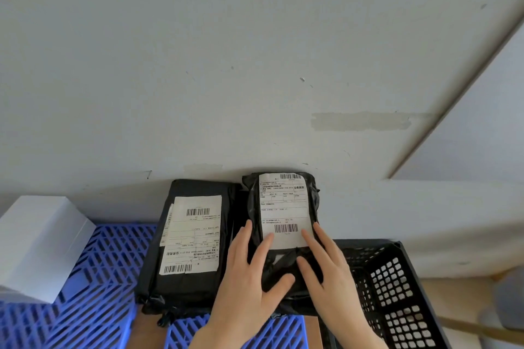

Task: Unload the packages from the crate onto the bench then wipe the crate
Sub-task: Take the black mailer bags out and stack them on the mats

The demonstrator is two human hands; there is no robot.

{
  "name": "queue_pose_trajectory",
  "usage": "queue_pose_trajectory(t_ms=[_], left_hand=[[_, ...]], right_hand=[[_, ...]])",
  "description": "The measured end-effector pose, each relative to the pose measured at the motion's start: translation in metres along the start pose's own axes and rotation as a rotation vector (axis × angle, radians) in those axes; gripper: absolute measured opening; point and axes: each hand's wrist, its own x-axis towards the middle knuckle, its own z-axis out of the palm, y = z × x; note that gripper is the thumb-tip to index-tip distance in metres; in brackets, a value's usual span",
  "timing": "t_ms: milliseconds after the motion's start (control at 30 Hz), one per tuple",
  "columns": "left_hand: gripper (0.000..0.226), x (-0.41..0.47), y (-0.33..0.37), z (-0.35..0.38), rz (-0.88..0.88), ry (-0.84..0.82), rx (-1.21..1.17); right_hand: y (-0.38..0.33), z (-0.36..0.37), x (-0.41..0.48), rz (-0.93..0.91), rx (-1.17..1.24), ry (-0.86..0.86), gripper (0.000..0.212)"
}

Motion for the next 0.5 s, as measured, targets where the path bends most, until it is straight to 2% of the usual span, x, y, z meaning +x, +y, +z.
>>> queue_pose_trajectory(t_ms=[100,233,500], left_hand=[[0.079,0.005,-0.003,0.002,0.024,-0.013,0.03],[0.074,0.019,-0.005,0.004,0.046,-0.024,0.074],[0.073,0.029,-0.009,0.009,0.037,-0.006,0.031]], right_hand=[[0.004,0.006,0.001,-0.039,-0.096,-0.012,0.051],[0.009,0.012,0.01,-0.051,-0.19,-0.031,0.059],[0.008,0.013,0.018,-0.056,-0.211,-0.049,0.057]])
